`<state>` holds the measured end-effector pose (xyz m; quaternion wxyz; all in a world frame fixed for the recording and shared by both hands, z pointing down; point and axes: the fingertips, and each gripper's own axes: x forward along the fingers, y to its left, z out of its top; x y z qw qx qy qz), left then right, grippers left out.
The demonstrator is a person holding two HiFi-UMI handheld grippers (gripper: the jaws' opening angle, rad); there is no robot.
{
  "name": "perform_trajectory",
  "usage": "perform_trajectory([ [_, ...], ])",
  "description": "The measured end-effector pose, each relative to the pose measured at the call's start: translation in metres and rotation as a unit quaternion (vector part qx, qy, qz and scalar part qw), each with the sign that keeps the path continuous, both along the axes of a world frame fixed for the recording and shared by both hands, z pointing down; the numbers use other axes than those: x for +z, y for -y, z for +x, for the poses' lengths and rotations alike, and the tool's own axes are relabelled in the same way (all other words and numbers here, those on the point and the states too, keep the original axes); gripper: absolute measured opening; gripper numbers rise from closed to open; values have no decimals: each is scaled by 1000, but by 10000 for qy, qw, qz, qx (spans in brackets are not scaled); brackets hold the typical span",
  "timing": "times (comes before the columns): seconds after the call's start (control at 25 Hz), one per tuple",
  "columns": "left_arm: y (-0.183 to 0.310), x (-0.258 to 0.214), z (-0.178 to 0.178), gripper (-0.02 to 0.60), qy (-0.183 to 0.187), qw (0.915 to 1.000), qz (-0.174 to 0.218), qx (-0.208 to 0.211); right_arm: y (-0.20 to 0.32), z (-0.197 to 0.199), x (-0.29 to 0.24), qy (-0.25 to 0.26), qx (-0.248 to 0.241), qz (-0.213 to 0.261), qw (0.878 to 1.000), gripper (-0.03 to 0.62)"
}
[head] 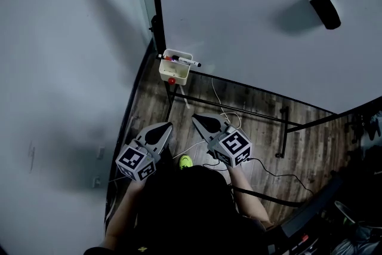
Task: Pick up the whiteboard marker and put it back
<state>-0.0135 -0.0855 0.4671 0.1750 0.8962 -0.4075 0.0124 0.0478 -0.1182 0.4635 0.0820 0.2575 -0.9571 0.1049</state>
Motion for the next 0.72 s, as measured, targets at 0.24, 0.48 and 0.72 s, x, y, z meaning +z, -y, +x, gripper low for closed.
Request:
perform_trajectory([
  [0.24, 27, 8, 0, 25, -128, 9995, -173, 225, 30, -3, 4, -22, 178, -48, 9998, 5],
  [0.48, 62, 5, -5, 25, -60, 9989, -117, 446, 66, -8, 4, -28, 373, -39, 9993, 29],
  [0.72, 90, 5, -13, 25, -27, 9977, -182, 649, 106, -9, 9, -96, 626, -114, 9979, 52],
])
